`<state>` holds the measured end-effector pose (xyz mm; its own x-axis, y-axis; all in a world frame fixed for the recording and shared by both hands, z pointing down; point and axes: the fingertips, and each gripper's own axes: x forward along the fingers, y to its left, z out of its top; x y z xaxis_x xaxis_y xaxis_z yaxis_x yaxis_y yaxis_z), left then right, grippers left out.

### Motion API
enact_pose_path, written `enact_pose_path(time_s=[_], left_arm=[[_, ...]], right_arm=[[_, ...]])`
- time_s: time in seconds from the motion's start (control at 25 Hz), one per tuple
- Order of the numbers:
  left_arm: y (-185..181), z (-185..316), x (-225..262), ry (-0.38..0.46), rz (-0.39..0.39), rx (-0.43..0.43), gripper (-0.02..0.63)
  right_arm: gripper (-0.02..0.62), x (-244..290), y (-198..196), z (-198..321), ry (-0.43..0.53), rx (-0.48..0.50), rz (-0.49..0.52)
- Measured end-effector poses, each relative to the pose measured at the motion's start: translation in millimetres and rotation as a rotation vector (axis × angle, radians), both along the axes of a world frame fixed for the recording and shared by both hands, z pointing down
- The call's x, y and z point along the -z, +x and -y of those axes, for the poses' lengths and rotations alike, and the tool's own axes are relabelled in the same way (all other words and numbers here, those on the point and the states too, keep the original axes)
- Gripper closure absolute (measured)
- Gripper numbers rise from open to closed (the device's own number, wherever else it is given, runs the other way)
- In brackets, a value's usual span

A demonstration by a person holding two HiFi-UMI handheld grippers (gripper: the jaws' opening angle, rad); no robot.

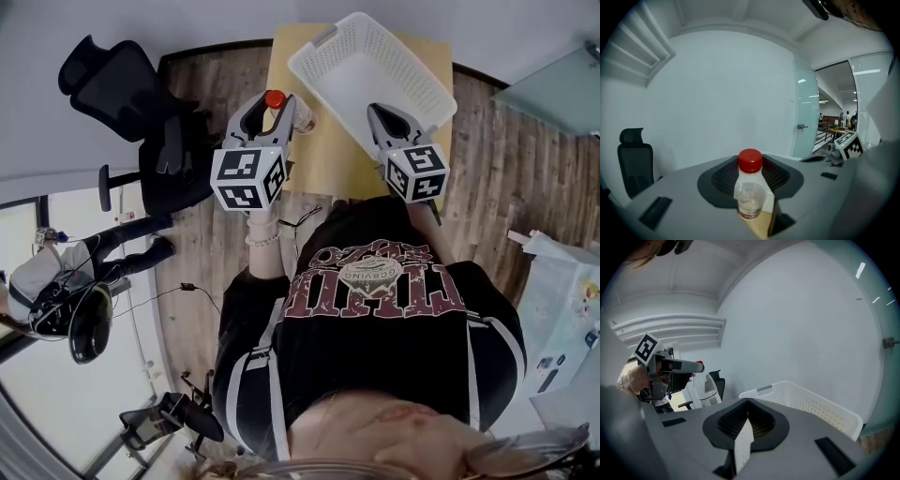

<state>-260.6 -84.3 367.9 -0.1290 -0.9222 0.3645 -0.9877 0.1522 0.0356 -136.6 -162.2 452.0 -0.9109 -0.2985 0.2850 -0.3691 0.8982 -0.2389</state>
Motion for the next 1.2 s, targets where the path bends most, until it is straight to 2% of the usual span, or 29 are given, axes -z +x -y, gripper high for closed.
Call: enact_pose_path(time_s=[0.52,1.2], left_arm=[[-1,0,-27,-0.022,-0.017,0.012,0.408],[-6,4,-93,-0.082,-0.061,0.025,0.408]], right_arm=[[0.577,-2,1,-2,0.005,-0.001,-0.013],[0.577,-6,-1,0,0.004,-0.014,-0.030]])
